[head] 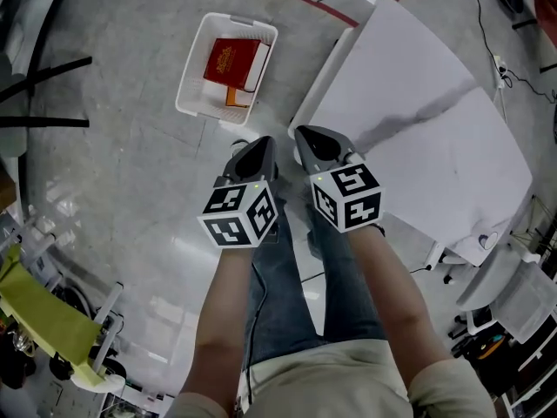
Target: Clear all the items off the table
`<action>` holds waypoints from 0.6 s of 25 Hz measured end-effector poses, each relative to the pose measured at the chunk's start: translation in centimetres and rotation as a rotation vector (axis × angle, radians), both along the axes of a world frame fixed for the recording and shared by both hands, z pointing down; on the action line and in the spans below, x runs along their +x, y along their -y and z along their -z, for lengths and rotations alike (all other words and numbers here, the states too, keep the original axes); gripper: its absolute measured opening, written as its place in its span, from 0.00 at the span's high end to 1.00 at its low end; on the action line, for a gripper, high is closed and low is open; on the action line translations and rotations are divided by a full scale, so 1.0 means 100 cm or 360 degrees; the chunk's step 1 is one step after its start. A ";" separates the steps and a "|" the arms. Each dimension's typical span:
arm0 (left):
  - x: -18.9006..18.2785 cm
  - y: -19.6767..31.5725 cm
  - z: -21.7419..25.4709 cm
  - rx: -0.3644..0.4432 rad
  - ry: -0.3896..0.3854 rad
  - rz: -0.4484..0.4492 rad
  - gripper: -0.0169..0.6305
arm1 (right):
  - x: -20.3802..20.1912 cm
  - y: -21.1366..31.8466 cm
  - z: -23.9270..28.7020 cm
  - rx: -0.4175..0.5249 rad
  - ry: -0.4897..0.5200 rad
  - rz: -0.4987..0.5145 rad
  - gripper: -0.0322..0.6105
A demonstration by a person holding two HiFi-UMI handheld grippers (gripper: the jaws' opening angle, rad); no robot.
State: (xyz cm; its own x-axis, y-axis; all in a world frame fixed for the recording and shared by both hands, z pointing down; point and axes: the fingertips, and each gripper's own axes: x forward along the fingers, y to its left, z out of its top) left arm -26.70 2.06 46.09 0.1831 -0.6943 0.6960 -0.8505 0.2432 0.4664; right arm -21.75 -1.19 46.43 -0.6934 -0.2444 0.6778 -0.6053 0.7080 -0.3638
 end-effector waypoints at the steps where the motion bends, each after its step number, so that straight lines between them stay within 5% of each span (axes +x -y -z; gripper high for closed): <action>1: 0.007 0.000 0.002 0.0007 0.0000 0.0004 0.96 | 0.008 -0.001 0.001 0.0003 -0.0001 0.0002 0.95; 15: 0.120 0.006 0.031 0.0087 0.0042 -0.0035 0.96 | 0.112 -0.007 0.022 0.0055 0.0038 0.0024 0.95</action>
